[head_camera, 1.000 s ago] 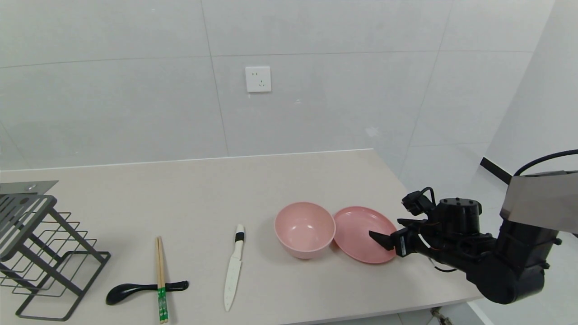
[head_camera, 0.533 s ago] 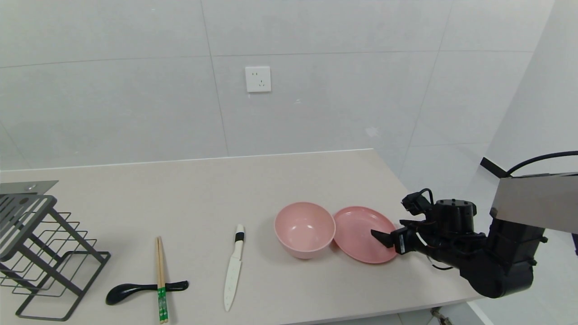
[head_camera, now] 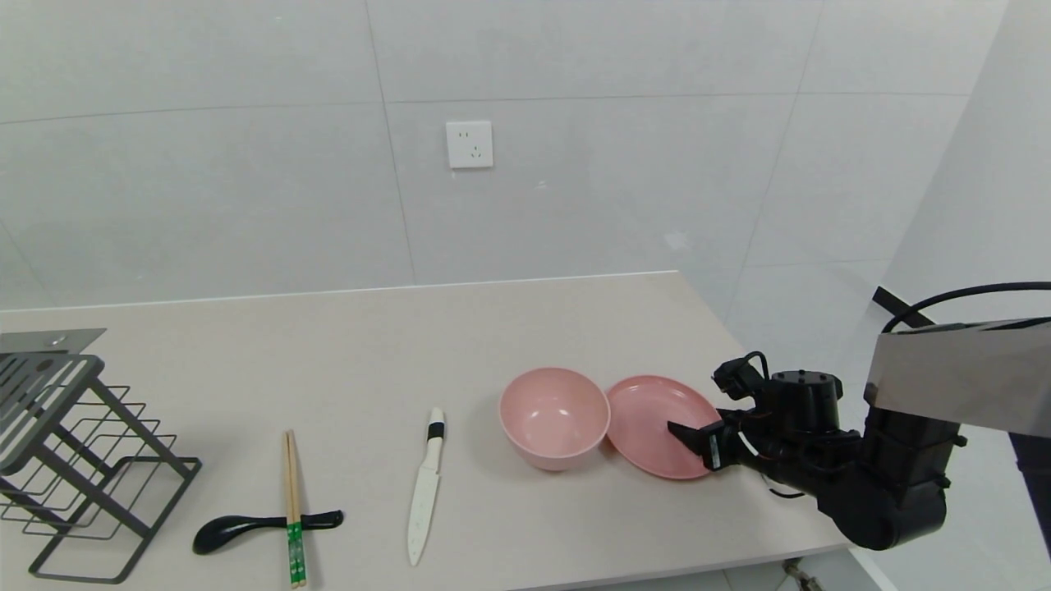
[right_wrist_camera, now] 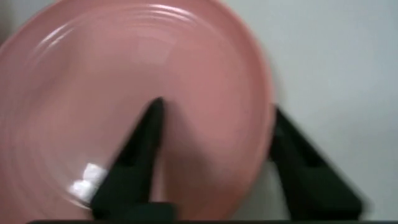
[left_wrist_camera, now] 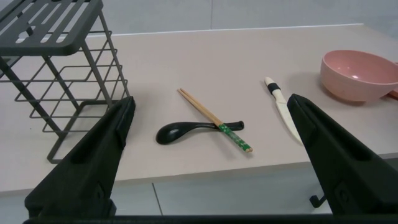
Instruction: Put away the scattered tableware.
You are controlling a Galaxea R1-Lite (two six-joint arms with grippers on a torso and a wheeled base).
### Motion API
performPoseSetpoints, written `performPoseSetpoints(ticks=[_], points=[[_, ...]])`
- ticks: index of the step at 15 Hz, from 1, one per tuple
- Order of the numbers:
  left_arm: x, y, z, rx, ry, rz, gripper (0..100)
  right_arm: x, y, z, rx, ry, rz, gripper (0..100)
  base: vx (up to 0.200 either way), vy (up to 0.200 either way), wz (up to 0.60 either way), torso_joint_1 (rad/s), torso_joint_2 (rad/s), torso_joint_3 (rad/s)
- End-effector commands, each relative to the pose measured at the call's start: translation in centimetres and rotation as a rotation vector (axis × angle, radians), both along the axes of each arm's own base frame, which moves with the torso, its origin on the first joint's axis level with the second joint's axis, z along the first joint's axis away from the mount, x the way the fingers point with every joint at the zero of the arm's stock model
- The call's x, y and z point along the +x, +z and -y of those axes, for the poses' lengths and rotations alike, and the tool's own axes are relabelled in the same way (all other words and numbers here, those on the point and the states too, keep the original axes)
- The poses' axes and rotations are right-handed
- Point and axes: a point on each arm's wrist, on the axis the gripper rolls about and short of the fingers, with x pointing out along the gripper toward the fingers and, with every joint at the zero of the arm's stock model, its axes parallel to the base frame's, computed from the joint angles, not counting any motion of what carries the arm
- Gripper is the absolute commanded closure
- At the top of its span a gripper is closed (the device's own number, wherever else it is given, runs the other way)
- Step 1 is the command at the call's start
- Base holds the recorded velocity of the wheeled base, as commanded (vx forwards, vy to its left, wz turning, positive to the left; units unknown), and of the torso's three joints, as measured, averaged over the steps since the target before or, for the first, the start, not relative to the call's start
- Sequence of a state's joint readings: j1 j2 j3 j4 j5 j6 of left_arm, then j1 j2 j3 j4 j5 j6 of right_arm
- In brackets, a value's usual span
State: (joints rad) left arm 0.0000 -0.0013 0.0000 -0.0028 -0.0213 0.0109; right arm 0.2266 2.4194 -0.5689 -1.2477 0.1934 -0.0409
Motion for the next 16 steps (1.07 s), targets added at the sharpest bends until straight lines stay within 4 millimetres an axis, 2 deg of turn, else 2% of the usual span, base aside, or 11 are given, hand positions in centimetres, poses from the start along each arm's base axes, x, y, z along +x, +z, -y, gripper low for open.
performPoseSetpoints(ticks=[1, 3, 5, 11, 14, 16], points=[[0.0, 0.0, 0.0, 0.000, 0.000, -0.001, 0, -0.2, -1.0, 0.2, 0.000, -0.110, -0.053, 100, 0.000, 0.000, 0.00, 0.000, 0.00, 0.000], [0.0, 0.0, 0.0, 0.000, 0.000, -0.001, 0, 0.4, -0.5, 1.2, 0.017, -0.166, -0.029, 100, 0.000, 0.000, 0.00, 0.000, 0.00, 0.000], [0.0, 0.0, 0.0, -0.002, 0.000, -0.001, 0, 0.9, 1.4, 1.6, 0.076, -0.142, 0.072, 100, 0.000, 0.000, 0.00, 0.000, 0.00, 0.000], [0.0, 0.0, 0.0, 0.000, 0.000, -0.001, 0, -0.3, 4.9, 2.9, 0.150, -0.162, 0.197, 100, 0.000, 0.000, 0.00, 0.000, 0.00, 0.000], [0.0, 0.0, 0.0, -0.002, 0.000, -0.001, 0, -0.6, 6.5, 3.2, 0.241, -0.176, 0.273, 100, 0.000, 0.000, 0.00, 0.000, 0.00, 0.000], [0.0, 0.0, 0.0, -0.002, 0.000, -0.001, 0, -0.7, 8.5, 3.1, 0.285, -0.180, 0.321, 100, 0.000, 0.000, 0.00, 0.000, 0.00, 0.000]])
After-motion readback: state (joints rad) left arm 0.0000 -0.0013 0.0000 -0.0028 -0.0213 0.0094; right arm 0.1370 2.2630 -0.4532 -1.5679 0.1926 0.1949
